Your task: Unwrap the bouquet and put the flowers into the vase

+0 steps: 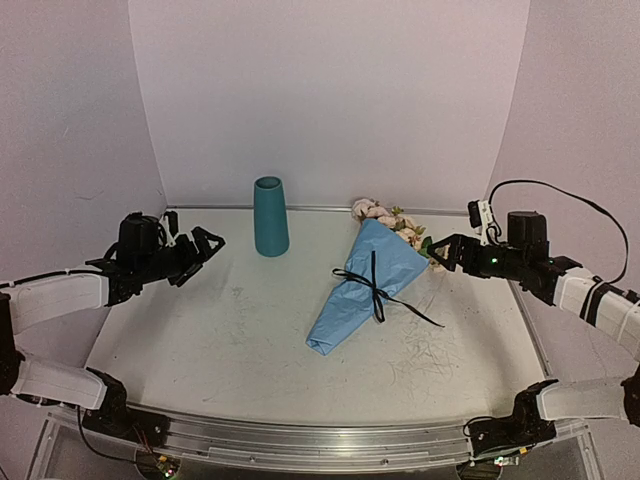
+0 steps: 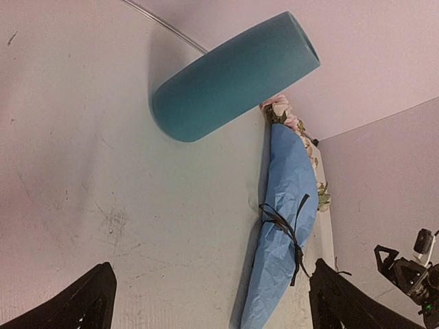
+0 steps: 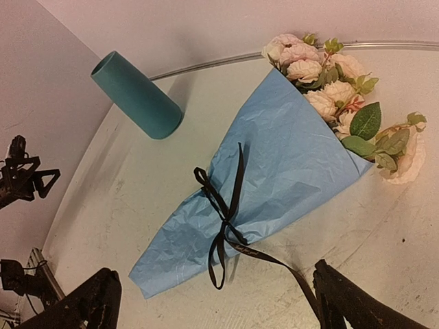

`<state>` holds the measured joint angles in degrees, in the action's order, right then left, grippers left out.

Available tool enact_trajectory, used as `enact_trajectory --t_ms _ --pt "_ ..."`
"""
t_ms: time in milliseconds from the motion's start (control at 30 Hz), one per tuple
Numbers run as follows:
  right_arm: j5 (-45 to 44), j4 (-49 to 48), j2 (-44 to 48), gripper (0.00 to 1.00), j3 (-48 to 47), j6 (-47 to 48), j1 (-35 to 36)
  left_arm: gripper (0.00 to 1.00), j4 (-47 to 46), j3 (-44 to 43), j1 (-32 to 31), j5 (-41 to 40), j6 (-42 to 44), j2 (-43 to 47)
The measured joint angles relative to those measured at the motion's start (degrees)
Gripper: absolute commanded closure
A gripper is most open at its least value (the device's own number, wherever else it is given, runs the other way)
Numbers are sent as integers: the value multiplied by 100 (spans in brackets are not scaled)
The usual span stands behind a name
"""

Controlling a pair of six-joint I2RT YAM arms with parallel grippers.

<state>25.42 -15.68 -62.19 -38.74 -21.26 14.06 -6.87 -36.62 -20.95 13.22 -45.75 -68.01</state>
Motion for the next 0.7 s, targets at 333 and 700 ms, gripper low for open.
enact_trajectory --t_ms 333,700 --pt "-181 86 0 2 0 44 0 0 441 -13 0 18 151 -265" --pt "-850 236 -366 2 -31 -156 0 3 432 -235 -76 683 1023 -909"
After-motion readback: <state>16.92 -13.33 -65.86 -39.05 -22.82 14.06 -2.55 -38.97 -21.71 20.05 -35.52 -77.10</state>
